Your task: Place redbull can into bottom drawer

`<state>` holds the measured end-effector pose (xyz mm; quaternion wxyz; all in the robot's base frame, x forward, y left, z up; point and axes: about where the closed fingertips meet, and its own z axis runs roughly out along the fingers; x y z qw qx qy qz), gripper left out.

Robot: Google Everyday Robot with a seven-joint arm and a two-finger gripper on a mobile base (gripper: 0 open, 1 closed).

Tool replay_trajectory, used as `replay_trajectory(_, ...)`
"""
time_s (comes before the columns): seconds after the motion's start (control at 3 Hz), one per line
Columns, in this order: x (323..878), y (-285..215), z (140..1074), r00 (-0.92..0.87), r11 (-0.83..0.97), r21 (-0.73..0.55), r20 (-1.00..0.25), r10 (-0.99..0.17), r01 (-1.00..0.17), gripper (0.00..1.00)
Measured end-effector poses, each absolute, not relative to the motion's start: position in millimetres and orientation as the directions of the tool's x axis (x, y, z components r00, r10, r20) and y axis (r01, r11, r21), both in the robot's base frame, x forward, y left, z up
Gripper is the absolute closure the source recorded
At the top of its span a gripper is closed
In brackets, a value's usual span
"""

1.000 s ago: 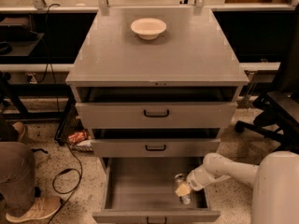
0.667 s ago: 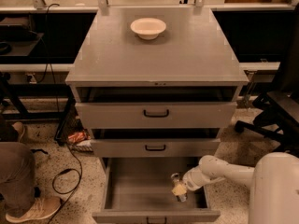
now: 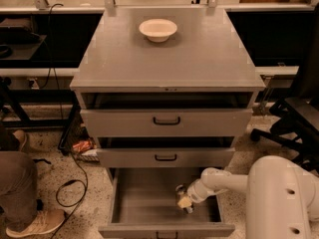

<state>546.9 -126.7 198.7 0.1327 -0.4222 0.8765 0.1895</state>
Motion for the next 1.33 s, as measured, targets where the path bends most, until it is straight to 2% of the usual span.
replay_trajectory(1.0, 539, -100, 154, -0.56, 0.522, 0.204, -0.317, -0.765, -0.828, 0.98)
replay_trajectory(1.33, 535, -95, 148, -0.555, 0.51, 0.217, -0.306, -0.774, -0.832, 0.74)
